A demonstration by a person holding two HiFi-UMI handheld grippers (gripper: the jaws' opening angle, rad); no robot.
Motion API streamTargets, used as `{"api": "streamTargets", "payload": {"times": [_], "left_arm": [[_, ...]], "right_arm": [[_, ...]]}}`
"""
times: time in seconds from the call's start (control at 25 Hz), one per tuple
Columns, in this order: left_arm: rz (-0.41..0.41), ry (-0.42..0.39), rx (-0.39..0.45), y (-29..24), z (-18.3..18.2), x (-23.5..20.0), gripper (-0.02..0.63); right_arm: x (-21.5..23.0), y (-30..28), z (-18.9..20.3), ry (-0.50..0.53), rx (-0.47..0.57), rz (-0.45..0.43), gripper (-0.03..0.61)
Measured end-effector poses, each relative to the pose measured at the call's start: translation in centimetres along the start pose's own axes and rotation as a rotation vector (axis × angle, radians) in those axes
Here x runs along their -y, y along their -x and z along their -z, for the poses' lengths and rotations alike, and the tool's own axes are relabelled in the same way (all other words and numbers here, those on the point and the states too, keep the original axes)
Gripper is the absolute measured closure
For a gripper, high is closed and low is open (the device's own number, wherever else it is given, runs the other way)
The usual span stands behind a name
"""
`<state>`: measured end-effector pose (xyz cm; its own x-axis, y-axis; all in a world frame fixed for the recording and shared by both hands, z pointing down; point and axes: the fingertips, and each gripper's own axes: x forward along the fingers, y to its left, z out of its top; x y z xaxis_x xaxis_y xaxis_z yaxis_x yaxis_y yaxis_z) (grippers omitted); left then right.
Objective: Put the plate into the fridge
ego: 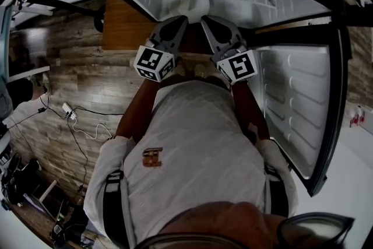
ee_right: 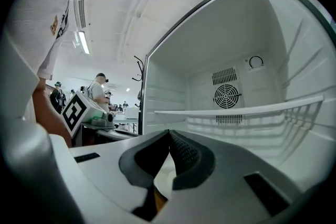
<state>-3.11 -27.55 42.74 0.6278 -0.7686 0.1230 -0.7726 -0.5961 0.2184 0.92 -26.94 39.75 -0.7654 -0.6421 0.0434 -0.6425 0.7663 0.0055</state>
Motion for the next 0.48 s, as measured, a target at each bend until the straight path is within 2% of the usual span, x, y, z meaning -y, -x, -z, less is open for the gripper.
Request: {"api": "streamTargets", "payload": {"times": [0.16, 0.48], "left_arm": [[0.012, -0.082, 0.066, 0.4, -2.0, 1.2, 0.595], [0.047, -0.157, 0.147, 1.3, -4.5, 3.0, 0.595]], "right_arm": [[-0.6, 0.2, -1.6, 0.016, 0.074, -0.008, 0.546], [-1.6, 0.8, -3.4, 0.028, 0.136, -0.007, 0.546]]}}
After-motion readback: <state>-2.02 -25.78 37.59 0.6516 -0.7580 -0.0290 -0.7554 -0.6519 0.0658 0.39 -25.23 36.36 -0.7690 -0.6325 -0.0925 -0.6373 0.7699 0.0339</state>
